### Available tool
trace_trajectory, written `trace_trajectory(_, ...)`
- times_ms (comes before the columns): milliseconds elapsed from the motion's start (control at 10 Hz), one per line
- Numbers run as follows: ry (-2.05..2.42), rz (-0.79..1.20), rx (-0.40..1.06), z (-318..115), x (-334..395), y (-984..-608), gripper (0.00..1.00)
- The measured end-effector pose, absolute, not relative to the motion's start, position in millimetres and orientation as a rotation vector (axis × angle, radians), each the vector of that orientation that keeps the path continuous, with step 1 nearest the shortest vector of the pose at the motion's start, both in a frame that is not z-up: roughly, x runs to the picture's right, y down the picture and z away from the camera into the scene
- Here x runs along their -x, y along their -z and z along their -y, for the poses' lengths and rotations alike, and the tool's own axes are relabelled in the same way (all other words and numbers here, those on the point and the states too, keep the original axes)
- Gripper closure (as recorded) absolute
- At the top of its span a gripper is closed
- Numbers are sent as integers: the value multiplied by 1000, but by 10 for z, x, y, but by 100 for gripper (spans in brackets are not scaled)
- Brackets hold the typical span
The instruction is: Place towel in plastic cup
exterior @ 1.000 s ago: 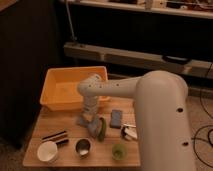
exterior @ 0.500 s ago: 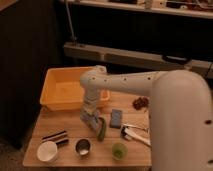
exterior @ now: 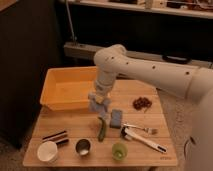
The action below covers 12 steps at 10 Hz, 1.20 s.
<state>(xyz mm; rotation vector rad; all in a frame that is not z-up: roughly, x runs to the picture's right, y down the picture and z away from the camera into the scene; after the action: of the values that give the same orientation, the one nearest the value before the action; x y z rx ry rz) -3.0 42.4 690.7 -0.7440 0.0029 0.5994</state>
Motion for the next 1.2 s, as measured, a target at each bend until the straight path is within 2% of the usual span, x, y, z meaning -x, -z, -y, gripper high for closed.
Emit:
trace_trajectory(300, -633, -34, 759, -445, -571, -6606, 90)
trace_trajectory(900, -627, -21, 764, -458, -538, -6617, 90)
trace_trajectory(1200, -683, 135, 827, -793, -598, -6519, 90)
